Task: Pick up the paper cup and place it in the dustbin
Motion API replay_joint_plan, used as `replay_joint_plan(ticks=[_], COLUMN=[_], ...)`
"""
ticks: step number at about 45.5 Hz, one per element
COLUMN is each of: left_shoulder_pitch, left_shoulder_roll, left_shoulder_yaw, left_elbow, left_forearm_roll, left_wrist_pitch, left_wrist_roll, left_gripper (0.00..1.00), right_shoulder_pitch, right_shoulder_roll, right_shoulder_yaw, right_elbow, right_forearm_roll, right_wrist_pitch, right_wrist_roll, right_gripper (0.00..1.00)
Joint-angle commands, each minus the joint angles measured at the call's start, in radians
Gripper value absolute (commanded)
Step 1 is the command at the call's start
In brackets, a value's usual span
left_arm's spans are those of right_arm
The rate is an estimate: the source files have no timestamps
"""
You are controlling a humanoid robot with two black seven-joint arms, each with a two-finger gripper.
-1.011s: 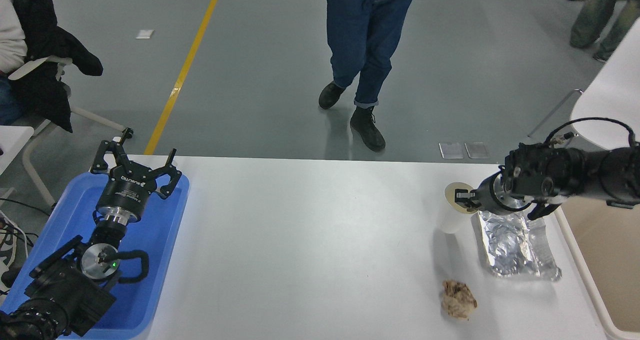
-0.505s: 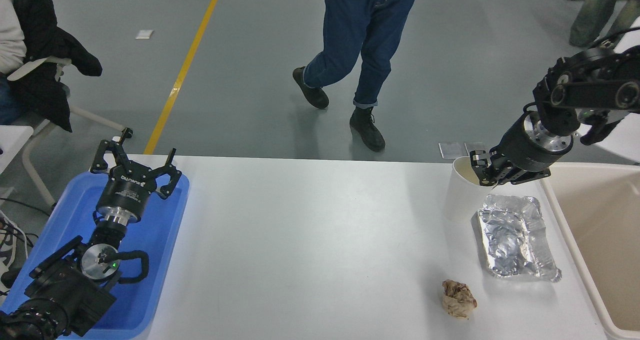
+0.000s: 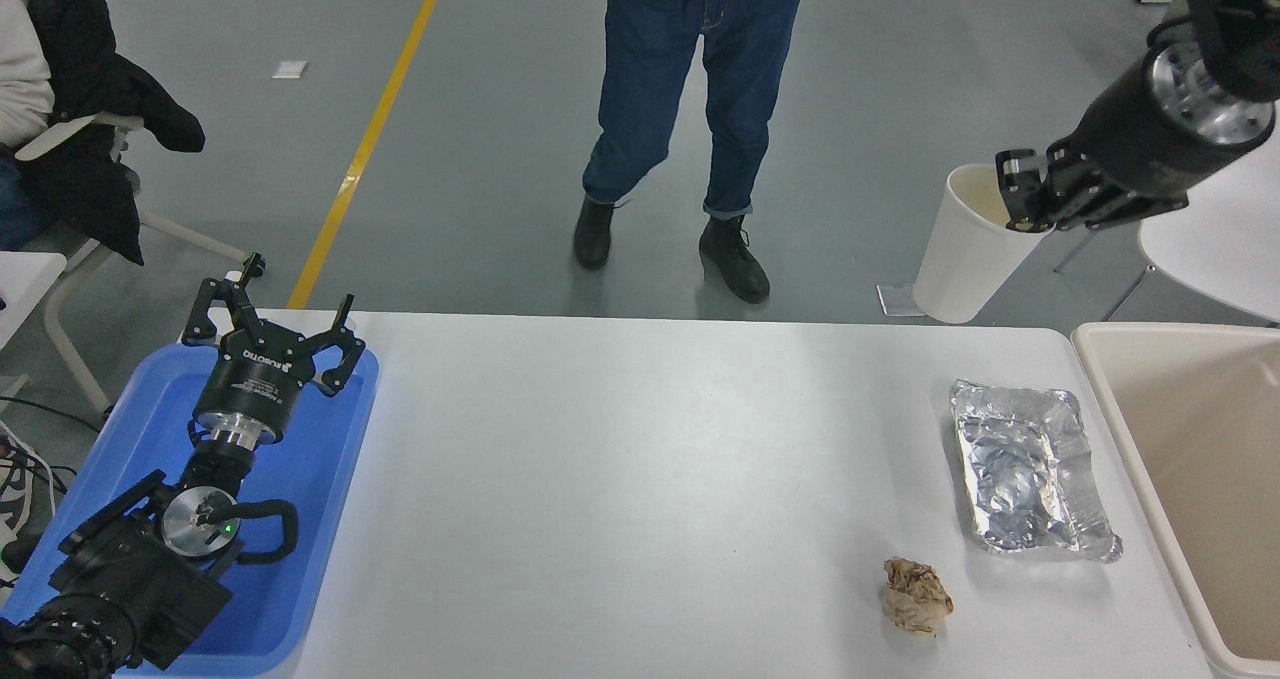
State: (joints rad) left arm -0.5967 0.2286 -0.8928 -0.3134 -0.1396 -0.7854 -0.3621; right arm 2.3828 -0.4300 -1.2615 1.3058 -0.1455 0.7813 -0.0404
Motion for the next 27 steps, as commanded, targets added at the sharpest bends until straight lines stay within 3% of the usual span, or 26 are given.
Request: replay_joint_plan(ticks=[1,10,17,27], left_shoulder_pitch=[0.000,0.000,0.000,0.003], left_shoulder_roll=[0.000,0.000,0.000,0.002], left_shoulder_yaw=[0.000,0.000,0.000,0.000], left_elbow=[0.000,0.000,0.000,0.000], left_forearm_roll=[0.000,0.000,0.000,-0.002], left_wrist_pitch=[0.000,0.000,0.000,0.000], left_wrist_roll=[0.000,0.000,-0.001,-0.003], left_gripper=[1.00,1.00,1.00,1.00], right_shoulder_pitch=[0.001,-0.100,-0.206,-0.499], right_shoulder_roll=[-0.009,-0.088,-0.229,-0.397], right_shoulder_yaw=[-0.062,-0.214,-0.262,-0.199], right_elbow=[0.007,-0.054,-0.135,-0.449], right_forearm_roll=[0.011,0.011,0.000,-0.009], right_wrist_pitch=[0.004,0.004,0.004,0.004], right_wrist_roll=[0.001,0.001,-0.001,-0.001], right_gripper=[0.00,0.00,0.00,0.00])
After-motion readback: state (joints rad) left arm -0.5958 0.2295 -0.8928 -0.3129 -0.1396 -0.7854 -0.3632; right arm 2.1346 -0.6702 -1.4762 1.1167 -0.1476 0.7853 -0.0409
